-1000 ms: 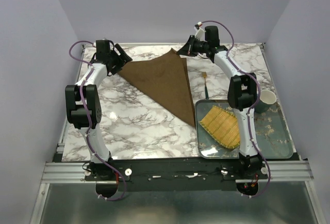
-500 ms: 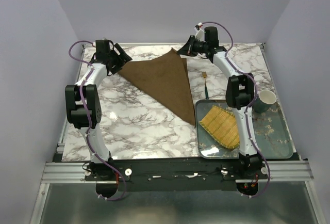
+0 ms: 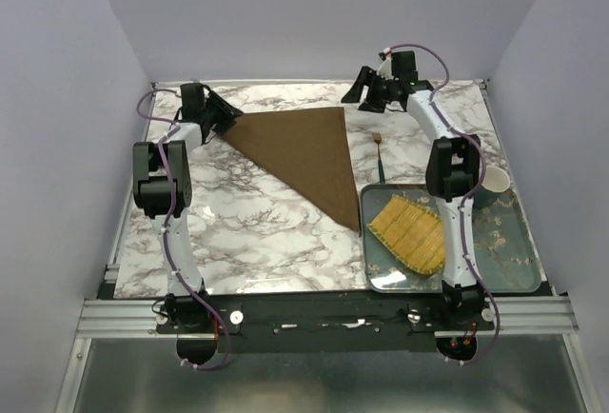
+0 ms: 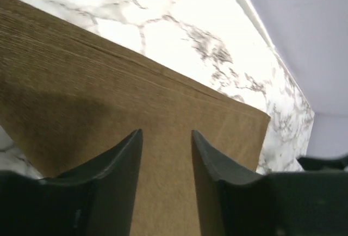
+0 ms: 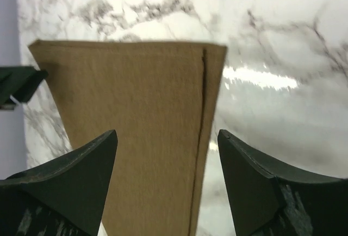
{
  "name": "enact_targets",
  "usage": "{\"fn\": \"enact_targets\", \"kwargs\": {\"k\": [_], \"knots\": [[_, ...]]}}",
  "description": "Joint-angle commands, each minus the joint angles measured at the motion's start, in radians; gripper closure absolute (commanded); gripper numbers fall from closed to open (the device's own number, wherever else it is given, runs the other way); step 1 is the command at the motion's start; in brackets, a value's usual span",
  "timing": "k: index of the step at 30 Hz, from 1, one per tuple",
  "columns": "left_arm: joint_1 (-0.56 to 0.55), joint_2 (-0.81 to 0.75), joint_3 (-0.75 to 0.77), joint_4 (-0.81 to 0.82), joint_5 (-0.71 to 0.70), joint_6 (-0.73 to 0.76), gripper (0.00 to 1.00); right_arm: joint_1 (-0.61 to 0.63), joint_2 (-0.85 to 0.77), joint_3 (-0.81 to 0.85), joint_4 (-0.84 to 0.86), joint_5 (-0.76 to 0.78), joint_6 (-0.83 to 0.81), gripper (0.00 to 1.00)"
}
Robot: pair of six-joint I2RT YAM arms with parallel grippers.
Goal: Fold the napkin, place the utensils inside, and roll it up
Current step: Fold the napkin
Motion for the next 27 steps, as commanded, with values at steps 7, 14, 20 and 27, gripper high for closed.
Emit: {"fn": "enact_targets", "kwargs": {"k": [7,14,20,27], "knots": [[0.076,0.119,0.091,-0.08,-0.023,-0.084,0.56,0.175,-0.451,-0.524,-0.128,0.126,-0.204,0.3],[0.118,0.137,0.178,-0.332,-0.078,0.006,0.53,0.316,-0.511,-0.757,-0.078,0.212,-0.211,0.45],[0.16,0.104,0.163,-0.401,-0.115,0.11,0.52,0.379,-0.617,-0.947,0.014,0.277,-0.2,0.51],[0.177,0.058,0.166,-0.437,-0.146,0.206,0.51,0.426,-0.664,-1.081,0.042,0.329,-0.184,0.52]]}}
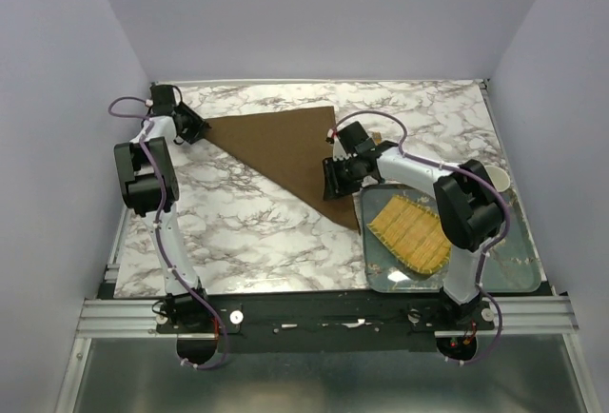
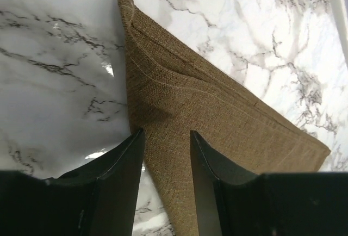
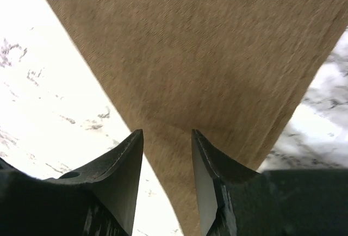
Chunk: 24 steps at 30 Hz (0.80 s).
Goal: Fold the napkin, place the utensils inside, and roll it up
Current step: Fold the napkin
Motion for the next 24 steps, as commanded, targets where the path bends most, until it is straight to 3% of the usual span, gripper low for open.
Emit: {"fn": "enact_targets", "kwargs": {"k": [1,5,11,17,20,24], "knots": [[0.011,-0.067,-0.012,-0.095,-0.096,0.115,0.51,0.033,-0.043,-0.073,0.054,0.062,0.014,0.52],[0.013,-0.145,-0.012,-0.143,-0.157,0.169,0.5,0.084,-0.044,-0.107,0.077,0.053,0.042,0.52],[-0.032,-0.324,-0.133,-0.096,-0.161,0.189,0.46,0.188,-0.055,-0.167,0.108,0.073,0.121,0.52],[-0.136,-0.452,-0.309,-0.003,-0.032,0.108,0.44,0.297,-0.168,-0.278,0.134,0.062,0.219,0.52],[-0.165,-0.438,-0.383,0.065,0.028,0.071,0.44,0.295,-0.297,-0.331,0.119,0.154,0.22,0.45],[-0.168,-0.346,-0.351,0.088,0.053,0.053,0.46,0.299,-0.326,-0.374,0.155,0.056,0.221,0.44]]}}
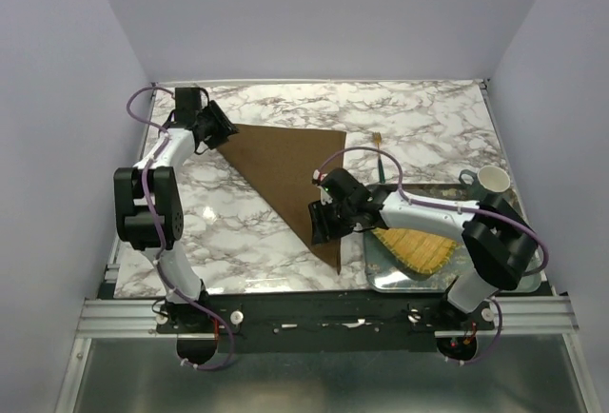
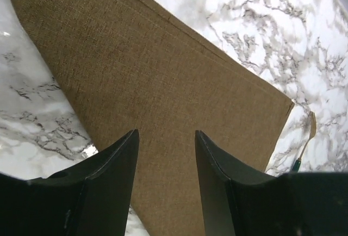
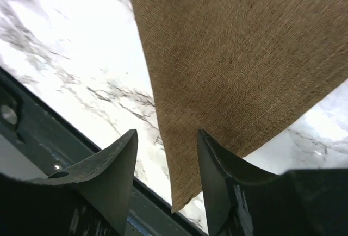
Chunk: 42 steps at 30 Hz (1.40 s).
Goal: Fold the napkin, place the utensils inside, and roll it up
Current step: Fold the napkin
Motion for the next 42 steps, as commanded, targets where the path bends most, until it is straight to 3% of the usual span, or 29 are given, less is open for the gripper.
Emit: {"fn": "enact_targets", "kwargs": {"k": [1,5,7,10,14,21,31,37,42], "knots": [[0.015,0.112,0.03,0.051,0.06,-0.047,0.46,-0.007,-0.066,-0.062,0.054,-0.048,0.052,0.44],[0.038,0.156,0.038,0.06,0.038,-0.058,0.46,0.02,-0.086,-0.131,0.105,-0.073,0.081,0.54],[0.049,0.175,0.044,0.065,0.017,-0.062,0.46,0.02,-0.084,-0.183,0.12,-0.082,0.103,0.69],[0.072,0.233,0.075,0.042,0.005,-0.05,0.46,0.022,-0.141,-0.29,0.125,-0.033,0.127,0.75],[0.072,0.25,0.09,0.016,-0.028,-0.029,0.46,0.023,-0.248,-0.329,0.059,0.027,0.126,0.74],[0.057,0.19,0.036,0.046,-0.015,-0.042,0.45,0.028,-0.273,-0.272,0.086,-0.055,0.158,0.7],[0.098,0.247,0.075,0.025,-0.029,-0.041,0.45,0.029,-0.446,-0.53,0.125,-0.007,0.273,0.7],[0.092,0.189,0.09,0.013,-0.018,-0.047,0.45,0.029,-0.425,-0.36,0.014,0.028,0.212,0.7],[0.104,0.234,0.107,0.03,0.015,-0.073,0.44,0.029,-0.336,-0.358,0.08,0.008,0.216,0.68]]}}
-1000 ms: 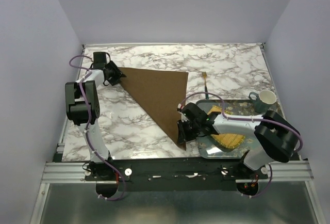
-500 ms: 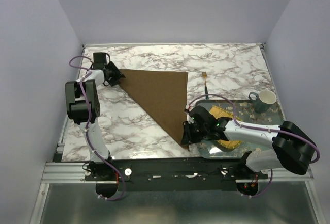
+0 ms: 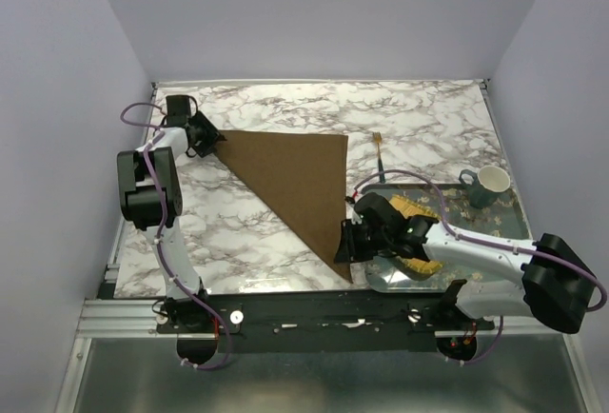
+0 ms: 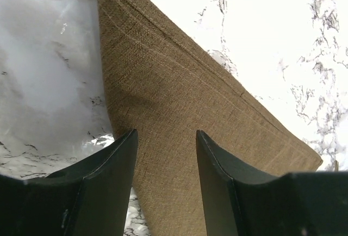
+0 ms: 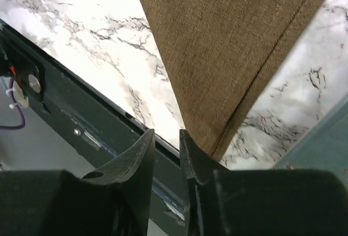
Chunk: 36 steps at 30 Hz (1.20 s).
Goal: Fold the napkin, place the utensils inside, and roll it up
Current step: Fold the napkin
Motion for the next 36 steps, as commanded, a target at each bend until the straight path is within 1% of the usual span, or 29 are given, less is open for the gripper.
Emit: {"fn": "enact_targets", "kwargs": {"k": [1,2,6,9,11,14,16,17,18,19,21,23,24,26,28,30,32,33,36], "knots": [[0.011,0.024,0.055,-0.015,0.019,-0.022,0.44,0.005,0.093,-0.006,0.032,-0.007,-0.002,0.67],[0.016,0.052,0.078,-0.024,0.013,-0.021,0.44,0.004,0.104,-0.02,0.045,-0.009,0.005,0.68],[0.037,0.067,0.087,-0.024,-0.016,-0.012,0.44,0.005,0.067,-0.082,0.042,0.02,0.028,0.68],[0.065,0.08,0.118,-0.058,-0.043,0.016,0.43,0.004,0.049,-0.076,0.019,0.037,0.019,0.67],[0.077,0.077,0.15,-0.102,-0.05,0.033,0.43,0.004,0.055,-0.021,-0.009,0.057,-0.009,0.67],[0.088,0.038,0.132,-0.051,-0.042,0.025,0.43,-0.001,0.097,0.102,-0.053,0.083,-0.072,0.65],[0.088,0.026,0.136,-0.02,0.014,0.004,0.43,-0.01,0.166,0.173,-0.064,0.08,-0.113,0.64],[0.088,0.03,0.144,-0.009,0.032,-0.01,0.44,-0.022,0.202,0.246,-0.063,0.062,-0.124,0.64],[0.088,0.049,0.147,0.002,0.047,-0.044,0.44,-0.027,0.234,0.283,-0.063,0.053,-0.135,0.64],[0.088,0.06,0.153,0.018,0.064,-0.055,0.44,-0.03,0.312,0.321,-0.064,0.047,-0.156,0.64],[0.088,0.096,0.164,0.041,0.09,-0.082,0.49,-0.033,0.38,0.444,-0.069,0.027,-0.178,0.64],[0.088,0.115,0.153,0.077,0.125,-0.125,0.55,-0.038,0.482,0.515,-0.069,-0.013,-0.196,0.65],[0.089,0.112,0.143,0.095,0.13,-0.137,0.56,-0.039,0.515,0.574,-0.067,-0.024,-0.199,0.66],[0.088,0.093,0.092,0.137,0.112,-0.162,0.58,-0.044,0.594,0.621,-0.069,-0.065,-0.207,0.69],[0.088,0.038,0.051,0.17,0.083,-0.165,0.59,-0.048,0.633,0.67,-0.066,-0.075,-0.207,0.69],[0.079,0.005,0.008,0.196,0.05,-0.161,0.59,-0.057,0.691,0.694,-0.064,-0.096,-0.201,0.73],[0.077,0.027,0.039,0.203,0.07,-0.182,0.59,-0.061,0.725,0.717,-0.055,-0.098,-0.196,0.77],[0.08,0.071,0.055,0.2,0.093,-0.19,0.59,-0.062,0.754,0.724,-0.052,-0.101,-0.196,0.78],[0.082,0.135,0.11,0.19,0.076,-0.178,0.6,-0.065,0.774,0.721,-0.05,-0.105,-0.193,0.8]]}}
